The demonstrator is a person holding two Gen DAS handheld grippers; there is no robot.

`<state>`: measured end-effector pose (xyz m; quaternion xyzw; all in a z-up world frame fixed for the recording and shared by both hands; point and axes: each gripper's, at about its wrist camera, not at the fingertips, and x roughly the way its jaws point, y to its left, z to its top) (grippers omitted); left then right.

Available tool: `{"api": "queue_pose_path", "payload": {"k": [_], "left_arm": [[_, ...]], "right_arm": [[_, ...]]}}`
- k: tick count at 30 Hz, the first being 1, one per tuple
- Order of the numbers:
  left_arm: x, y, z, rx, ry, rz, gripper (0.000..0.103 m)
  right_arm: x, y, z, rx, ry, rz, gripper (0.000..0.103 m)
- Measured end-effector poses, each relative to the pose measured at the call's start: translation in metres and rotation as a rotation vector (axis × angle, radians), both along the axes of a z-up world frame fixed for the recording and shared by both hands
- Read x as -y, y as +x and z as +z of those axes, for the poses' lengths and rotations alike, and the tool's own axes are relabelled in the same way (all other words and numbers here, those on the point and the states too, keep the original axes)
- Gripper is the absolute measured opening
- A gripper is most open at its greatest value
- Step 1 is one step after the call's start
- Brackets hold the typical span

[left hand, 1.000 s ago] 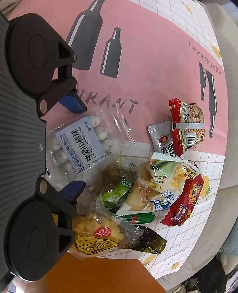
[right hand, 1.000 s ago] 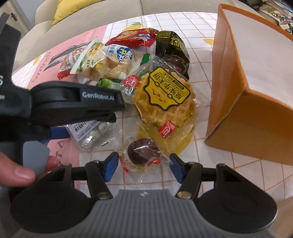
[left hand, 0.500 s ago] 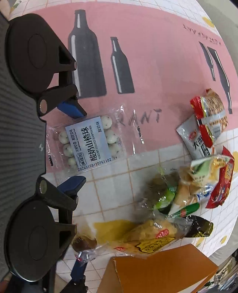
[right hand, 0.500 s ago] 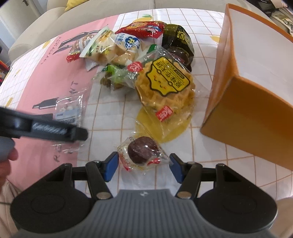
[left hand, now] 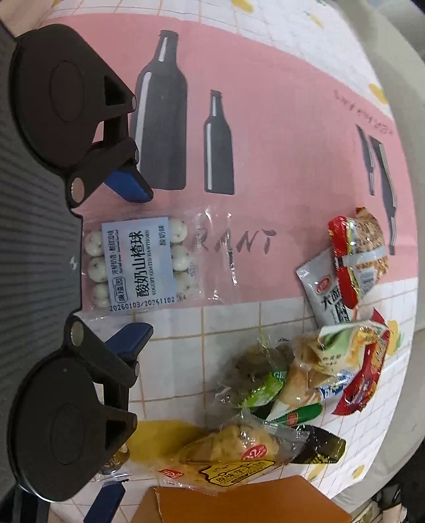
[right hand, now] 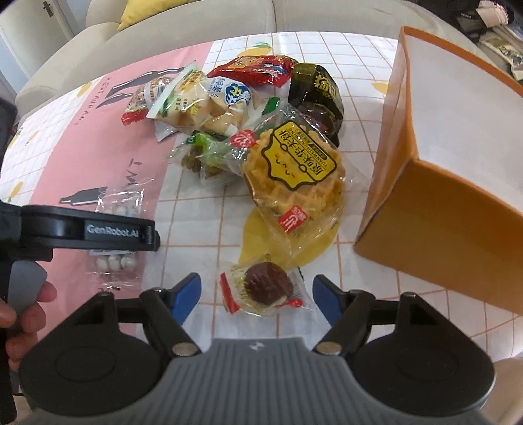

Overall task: Organize snacks
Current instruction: 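Close the left tool on the white-ball bag while the right tool grasps the brown candy, then carry the white-ball bag with the left tool while the right tool carries the candy over the orange box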

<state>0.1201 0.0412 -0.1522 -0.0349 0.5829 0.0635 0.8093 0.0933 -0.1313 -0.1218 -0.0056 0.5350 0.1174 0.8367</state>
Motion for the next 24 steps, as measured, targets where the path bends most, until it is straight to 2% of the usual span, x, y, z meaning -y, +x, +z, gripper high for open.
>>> {"api": "queue_pose_path", "payload": {"k": [3, 6, 8, 17, 24], "left_arm": [[0.003, -0.001, -0.003, 0.015, -0.004, -0.002, 0.096], [0.001, -0.005, 0.0, 0.027, -0.013, -0.017, 0.085], [0.003, -0.009, 0.003, 0.037, -0.011, -0.037, 0.071], [0.002, -0.023, 0.009, 0.059, -0.066, -0.061, 0.066], [0.006, -0.039, 0.04, 0.099, -0.106, -0.08, 0.066]], "right_arm": [[-0.002, 0.0, -0.004, 0.005, -0.017, 0.017, 0.067], [-0.001, 0.0, -0.008, -0.003, -0.018, 0.026, 0.058], [0.0, 0.0, -0.009, -0.002, -0.012, 0.023, 0.057], [-0.001, -0.007, 0.003, 0.016, 0.01, 0.034, 0.051], [0.001, -0.016, 0.027, 0.051, 0.052, 0.044, 0.049]]}}
